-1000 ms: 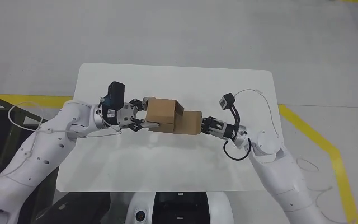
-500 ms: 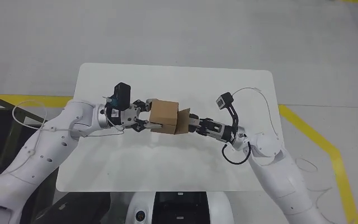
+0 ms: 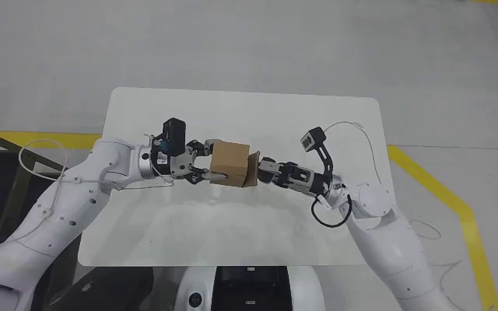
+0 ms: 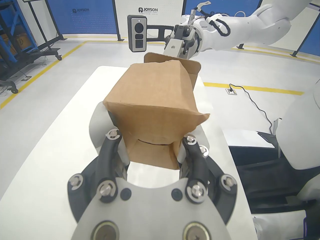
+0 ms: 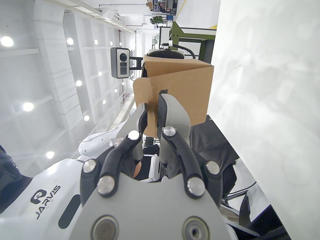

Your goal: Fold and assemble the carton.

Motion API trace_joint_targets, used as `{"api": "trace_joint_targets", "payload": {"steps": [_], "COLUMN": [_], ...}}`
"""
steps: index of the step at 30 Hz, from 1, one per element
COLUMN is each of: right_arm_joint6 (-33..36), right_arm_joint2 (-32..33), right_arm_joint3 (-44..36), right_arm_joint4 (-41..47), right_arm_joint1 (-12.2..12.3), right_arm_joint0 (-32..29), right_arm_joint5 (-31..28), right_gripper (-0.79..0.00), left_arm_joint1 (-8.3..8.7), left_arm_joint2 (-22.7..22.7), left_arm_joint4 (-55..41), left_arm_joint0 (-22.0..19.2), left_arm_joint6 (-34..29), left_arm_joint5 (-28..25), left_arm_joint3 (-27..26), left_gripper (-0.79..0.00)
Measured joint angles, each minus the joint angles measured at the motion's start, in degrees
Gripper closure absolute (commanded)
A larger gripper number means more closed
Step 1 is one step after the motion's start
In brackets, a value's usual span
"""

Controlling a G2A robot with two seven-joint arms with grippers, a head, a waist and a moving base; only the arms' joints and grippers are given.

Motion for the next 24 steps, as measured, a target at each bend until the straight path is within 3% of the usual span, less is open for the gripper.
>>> {"api": "trace_joint_targets", "payload": {"steps": [14, 19, 24], "right_arm_joint6": [-1.15, -2.56, -2.98], "right_arm_joint2": [-1.22, -1.19, -1.03], "right_arm_joint3": [0.09, -0.12, -0.26], "right_arm_joint4": [-1.80, -2.52, -2.63], "right_arm_joint1": [-0.06, -0.05, 0.01], "right_arm_joint0": [0.91, 0.89, 0.68], "right_arm_joint5": [0.82, 1.14, 1.21], "right_gripper": [-0.025, -0.012, -0.049], "left_arm_joint1": [-0.93, -1.24, -1.53], "left_arm_joint2": [-1.26, -1.83, -2.39], "left_arm_joint4": [2.34, 2.75, 3.05], "left_arm_joint0": [0.86, 1.21, 1.56], "left_arm_joint6": [0.81, 0.96, 0.92], "left_arm_joint5": [0.00, 0.00, 0.00], "left_arm_joint3": [-0.01, 0.00, -0.02], "left_gripper": [-0.308, -0.308, -0.311]}}
